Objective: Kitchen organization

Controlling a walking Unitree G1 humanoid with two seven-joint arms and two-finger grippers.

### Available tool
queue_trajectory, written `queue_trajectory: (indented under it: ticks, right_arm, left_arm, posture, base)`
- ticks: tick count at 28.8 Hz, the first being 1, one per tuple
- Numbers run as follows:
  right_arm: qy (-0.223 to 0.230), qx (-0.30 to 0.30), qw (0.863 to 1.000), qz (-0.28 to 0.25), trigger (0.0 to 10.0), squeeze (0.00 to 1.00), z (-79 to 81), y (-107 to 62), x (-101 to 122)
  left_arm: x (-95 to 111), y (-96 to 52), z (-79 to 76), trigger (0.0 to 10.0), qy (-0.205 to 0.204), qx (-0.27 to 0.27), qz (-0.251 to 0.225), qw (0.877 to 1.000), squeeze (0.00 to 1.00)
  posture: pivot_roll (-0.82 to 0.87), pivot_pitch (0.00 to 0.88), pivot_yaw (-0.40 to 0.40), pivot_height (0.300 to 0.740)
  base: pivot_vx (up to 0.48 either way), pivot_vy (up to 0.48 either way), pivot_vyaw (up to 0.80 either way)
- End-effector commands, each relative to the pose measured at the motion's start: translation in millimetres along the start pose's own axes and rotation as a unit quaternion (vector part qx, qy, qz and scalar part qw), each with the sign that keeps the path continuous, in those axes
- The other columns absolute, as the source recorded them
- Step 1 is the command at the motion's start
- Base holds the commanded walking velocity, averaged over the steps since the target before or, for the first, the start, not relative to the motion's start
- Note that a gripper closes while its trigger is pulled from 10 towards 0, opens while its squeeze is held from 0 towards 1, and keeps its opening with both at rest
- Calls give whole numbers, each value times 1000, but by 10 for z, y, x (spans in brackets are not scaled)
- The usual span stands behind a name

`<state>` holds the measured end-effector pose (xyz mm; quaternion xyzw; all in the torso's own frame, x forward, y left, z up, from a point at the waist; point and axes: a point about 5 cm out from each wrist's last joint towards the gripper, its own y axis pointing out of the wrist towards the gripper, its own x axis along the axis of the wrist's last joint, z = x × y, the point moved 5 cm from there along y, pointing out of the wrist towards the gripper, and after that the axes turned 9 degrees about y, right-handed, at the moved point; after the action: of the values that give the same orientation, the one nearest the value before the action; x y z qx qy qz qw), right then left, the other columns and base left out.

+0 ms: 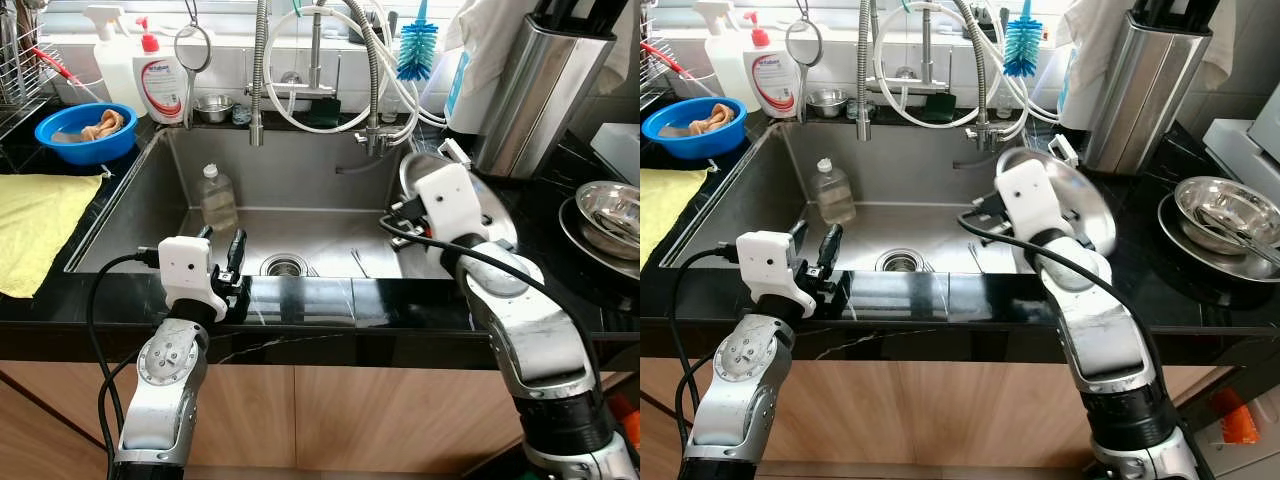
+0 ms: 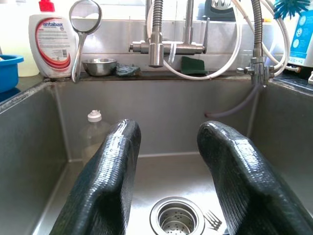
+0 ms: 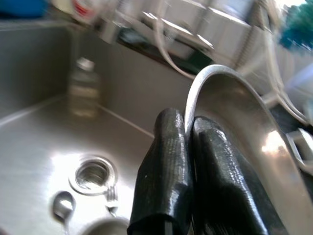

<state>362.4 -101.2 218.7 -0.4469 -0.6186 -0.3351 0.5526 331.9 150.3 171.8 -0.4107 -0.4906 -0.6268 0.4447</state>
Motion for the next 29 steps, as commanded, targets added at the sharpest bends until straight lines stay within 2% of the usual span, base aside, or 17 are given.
queue_trajectory:
  ticks: [1,4,9,10,11,13,16,17,19,22,23,29]
  right_arm:
    - [-4,31,999,-30,10000,0,92,32,143]
    - [4,38,998,-45,10000,0,90,61,195]
    - [50,62,994,-72,10000,0,81,139,235]
    - [74,75,992,-75,10000,0,94,161,217]
    - [74,75,992,-75,10000,0,94,161,217]
    - [91,82,990,-72,10000,0,85,196,176]
    - [155,101,979,-82,10000,0,80,290,89]
    - [155,101,979,-82,10000,0,80,290,89]
    - [182,104,974,-80,10000,0,59,342,25]
    - [195,101,973,-66,10000,0,21,404,-87]
    - [210,90,972,-49,10000,0,-40,473,-211]
    - [214,73,974,-28,10000,0,-94,555,-376]
  left_arm:
    - [-30,5,-12,10000,-1,0,4,1000,0]
    - [-28,6,-11,10000,0,2,3,1000,0]
    - [-29,2,3,10000,0,7,3,1000,0]
    - [-28,3,1,10000,0,7,3,1000,0]
    - [-28,3,1,10000,0,7,3,1000,0]
    - [-25,5,-1,10000,0,7,2,1000,0]
    - [-8,10,16,10000,2,11,-1,1000,0]
    - [-8,10,16,10000,2,11,-1,1000,0]
    - [-6,4,28,10000,3,12,-1,1000,0]
    - [-9,-4,30,10000,4,13,0,1000,0]
    - [-9,-5,32,10000,4,13,1,1000,0]
    - [-5,1,29,10000,5,12,1,1000,0]
  posture:
    - [-107,0,-61,706]
    - [-104,0,-63,706]
    - [-103,0,-65,706]
    - [-100,0,-66,706]
    - [-100,0,-66,706]
    - [-94,0,-66,706]
    - [-84,0,-67,706]
    - [-84,0,-67,706]
    - [-86,0,-65,706]
    - [-87,0,-64,706]
    - [-86,0,-62,706]
    - [-84,0,-60,706]
  base:
    - [0,0,0]
    - [0,0,0]
    - [0,0,0]
    - [0,0,0]
    - [0,0,0]
    - [0,0,0]
    - [0,0,0]
    - [0,0,0]
    - [0,0,0]
    - [0,0,0]
    - [0,0,0]
    - [0,0,0]
